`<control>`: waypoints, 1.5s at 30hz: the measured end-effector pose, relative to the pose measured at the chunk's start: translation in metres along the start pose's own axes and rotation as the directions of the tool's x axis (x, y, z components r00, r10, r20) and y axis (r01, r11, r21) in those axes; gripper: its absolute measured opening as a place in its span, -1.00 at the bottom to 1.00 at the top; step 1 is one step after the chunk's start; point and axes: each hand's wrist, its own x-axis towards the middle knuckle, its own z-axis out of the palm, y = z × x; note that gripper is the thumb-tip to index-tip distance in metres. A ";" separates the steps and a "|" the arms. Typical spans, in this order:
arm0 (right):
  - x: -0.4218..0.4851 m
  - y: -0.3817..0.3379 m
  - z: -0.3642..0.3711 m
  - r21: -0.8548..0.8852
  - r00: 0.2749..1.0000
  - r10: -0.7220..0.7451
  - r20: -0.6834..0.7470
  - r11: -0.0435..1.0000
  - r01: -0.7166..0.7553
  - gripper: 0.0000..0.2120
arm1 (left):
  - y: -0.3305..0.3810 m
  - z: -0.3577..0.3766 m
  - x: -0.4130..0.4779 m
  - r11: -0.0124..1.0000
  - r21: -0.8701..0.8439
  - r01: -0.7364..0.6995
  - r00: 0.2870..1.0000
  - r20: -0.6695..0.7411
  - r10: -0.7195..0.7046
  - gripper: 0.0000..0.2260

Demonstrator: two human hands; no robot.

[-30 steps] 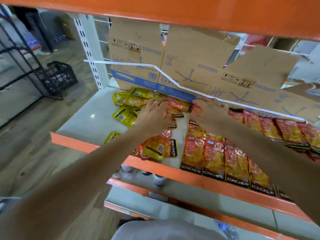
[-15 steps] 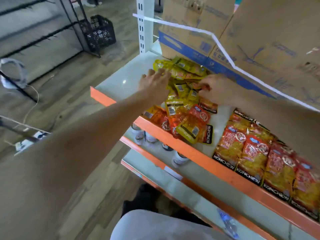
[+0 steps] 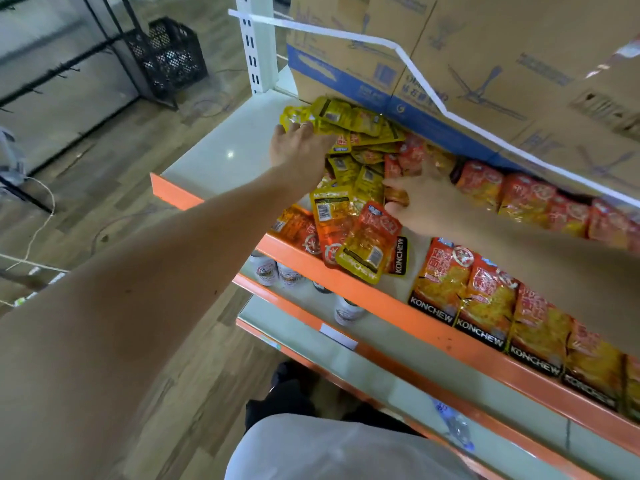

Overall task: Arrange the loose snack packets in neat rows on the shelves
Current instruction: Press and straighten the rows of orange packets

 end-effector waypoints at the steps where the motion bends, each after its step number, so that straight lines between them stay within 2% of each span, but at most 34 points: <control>1: 0.002 0.003 0.001 0.015 0.999 -0.017 -0.028 1.000 0.018 -0.59 | 0.000 0.000 0.000 0.999 -0.043 0.018 1.000 -0.008 -0.019 -0.66; 3: 0.004 0.009 -0.001 0.051 0.999 0.034 -0.011 0.998 -0.033 -0.54 | 0.000 -0.001 -0.004 0.984 -0.173 0.035 0.999 -0.029 -0.041 -0.73; 6: 0.011 0.020 -0.003 0.116 0.986 0.168 0.018 0.979 -0.169 -0.14 | 0.000 -0.008 -0.019 0.876 -0.477 0.075 0.981 -0.124 -0.151 -0.78; 8: 0.011 0.019 0.000 0.141 0.980 0.195 0.023 0.970 -0.197 -0.06 | 0.000 -0.015 -0.034 0.732 -0.667 0.139 0.944 -0.135 -0.302 -0.80; 10: 0.007 0.015 0.005 0.189 0.981 0.191 0.017 0.963 -0.190 -0.07 | -0.003 -0.020 -0.049 0.515 -0.816 0.263 0.898 0.011 -0.441 -0.83; 11: 0.005 0.014 0.005 0.222 0.981 0.192 0.001 0.957 -0.187 -0.09 | -0.006 -0.021 -0.054 0.365 -0.874 0.321 0.867 0.116 -0.485 -0.87; 13: 0.001 0.010 -0.003 0.253 0.978 0.207 -0.002 0.947 -0.200 -0.09 | -0.013 -0.021 -0.061 0.089 -0.918 0.386 0.804 0.287 -0.520 -0.94; 14: -0.001 0.010 -0.007 0.254 0.975 0.221 0.000 0.943 -0.214 -0.07 | -0.017 -0.022 -0.063 0.003 -0.917 0.399 0.783 0.339 -0.522 -0.86; 16: -0.005 0.005 -0.014 0.229 0.971 0.236 0.023 0.945 -0.235 -0.07 | -0.022 -0.022 -0.066 -0.094 -0.907 0.410 0.752 0.394 -0.528 -0.71; 18: -0.007 0.003 -0.020 0.230 0.970 0.240 0.035 0.943 -0.241 -0.08 | -0.024 -0.024 -0.067 -0.137 -0.892 0.430 0.735 0.435 -0.520 -0.59; 21: -0.010 -0.001 -0.025 0.201 0.971 0.236 0.030 0.950 -0.237 -0.10 | -0.018 -0.033 -0.070 -0.291 -0.861 0.417 0.724 0.508 -0.466 -0.73; 23: -0.013 -0.006 -0.025 0.150 0.977 0.212 0.015 0.966 -0.211 -0.14 | -0.011 -0.039 -0.073 -0.376 -0.829 0.413 0.729 0.549 -0.409 -0.69; 26: -0.015 -0.011 -0.026 0.125 0.978 0.206 -0.009 0.971 -0.204 -0.18 | 0.000 -0.043 -0.077 -0.394 -0.815 0.425 0.737 0.565 -0.372 -0.67; 28: -0.014 -0.010 -0.030 0.166 0.976 0.216 0.031 0.962 -0.218 -0.23 | 0.005 -0.045 -0.079 -0.393 -0.810 0.435 0.734 0.572 -0.367 -0.71; 32: -0.011 -0.002 -0.039 0.347 0.965 0.258 0.040 0.902 -0.255 -0.75 | 0.010 -0.043 -0.085 -0.339 -0.809 0.480 0.725 0.583 -0.366 -0.86; 37: -0.015 0.010 -0.043 0.483 0.955 0.283 -0.085 0.850 -0.209 -0.90 | 0.020 -0.048 -0.093 -0.368 -0.801 0.471 0.737 0.587 -0.336 -0.82; 40: -0.027 0.011 -0.048 0.670 0.959 0.269 -0.087 0.728 -0.143 -0.94 | 0.028 -0.057 -0.101 -0.366 -0.813 0.454 0.757 0.568 -0.322 -0.82; 45: -0.063 0.011 -0.071 0.918 0.969 0.244 -0.045 0.393 -0.057 -0.85 | 0.043 -0.083 -0.126 -0.381 -0.845 0.374 0.837 0.485 -0.253 -0.85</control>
